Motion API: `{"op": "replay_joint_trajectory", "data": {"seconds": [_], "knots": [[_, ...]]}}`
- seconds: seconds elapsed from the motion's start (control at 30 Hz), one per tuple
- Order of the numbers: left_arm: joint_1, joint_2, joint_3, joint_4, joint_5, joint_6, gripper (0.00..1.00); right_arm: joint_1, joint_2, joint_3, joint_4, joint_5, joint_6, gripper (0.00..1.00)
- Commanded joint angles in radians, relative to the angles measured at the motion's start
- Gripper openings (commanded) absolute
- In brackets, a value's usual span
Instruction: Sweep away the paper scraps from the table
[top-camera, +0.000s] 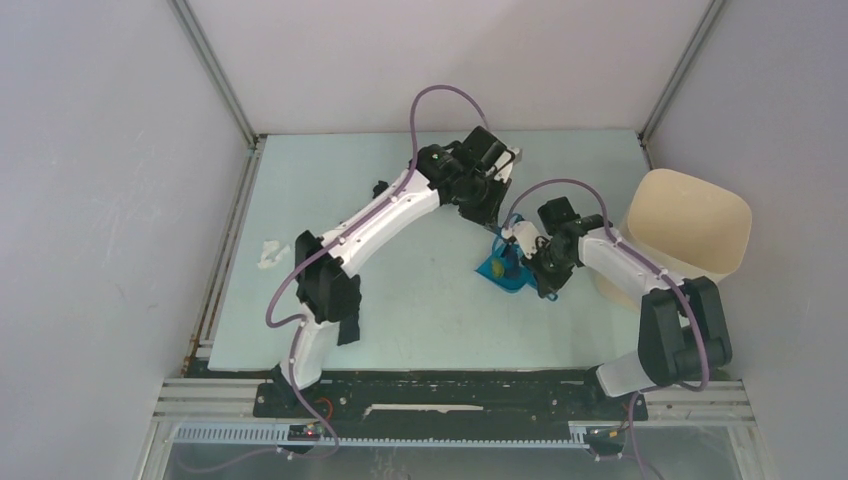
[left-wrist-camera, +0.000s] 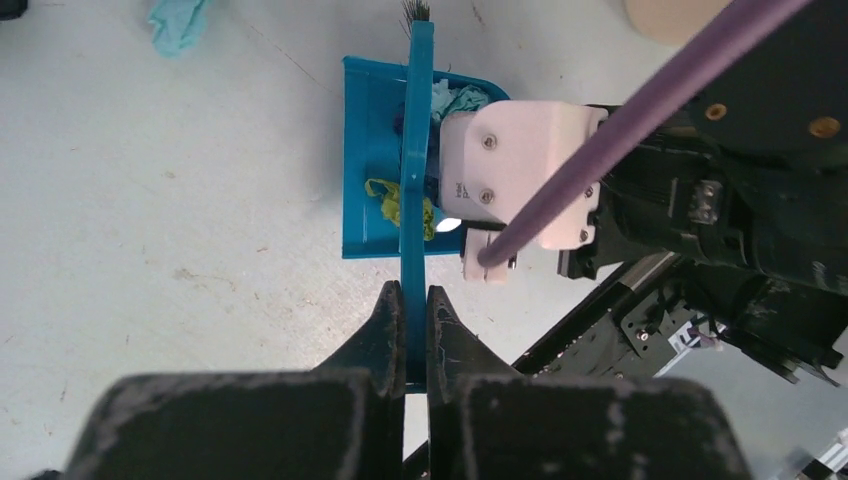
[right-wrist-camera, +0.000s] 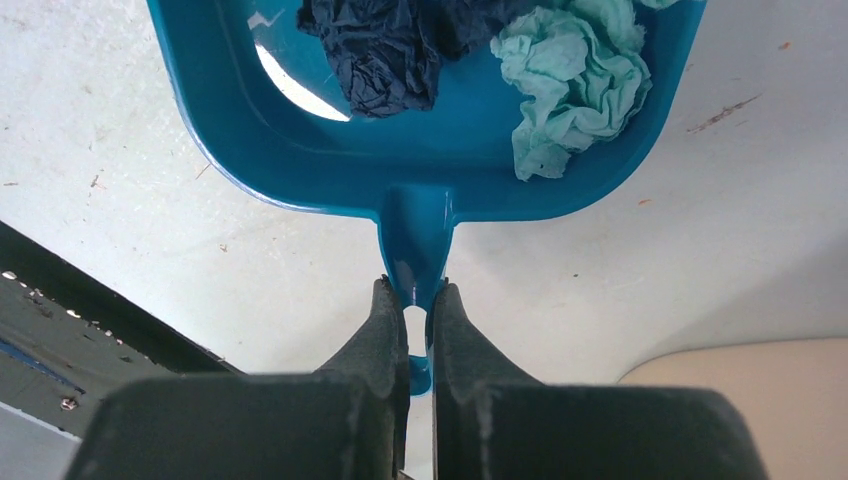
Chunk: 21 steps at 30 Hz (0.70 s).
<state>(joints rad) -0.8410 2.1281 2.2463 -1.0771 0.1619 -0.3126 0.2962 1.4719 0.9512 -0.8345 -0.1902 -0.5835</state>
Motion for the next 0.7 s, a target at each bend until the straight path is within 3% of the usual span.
{"op": "replay_joint_trajectory", "data": {"seconds": [0.0,0.2,0.37,0.67], "knots": [[0.017,-0.11,0.044,0.006,-0.008,0.011,0.0,-0.009,-0.062,-0.007,0.038,-0.018,-0.025,0.0],[0.05,-0.153,0.043,-0.012,-0.028,0.019,0.0,-0.012,-0.144,-0.007,0.058,-0.003,-0.023,0.0],[0.072,-0.246,-0.021,-0.007,-0.152,0.034,0.0,-0.012,-0.221,-0.002,0.055,0.004,-0.025,0.0],[0.154,-0.577,-0.601,0.171,-0.236,0.023,0.0,-0.008,-0.298,0.209,-0.194,-0.006,-0.076,0.0]]}}
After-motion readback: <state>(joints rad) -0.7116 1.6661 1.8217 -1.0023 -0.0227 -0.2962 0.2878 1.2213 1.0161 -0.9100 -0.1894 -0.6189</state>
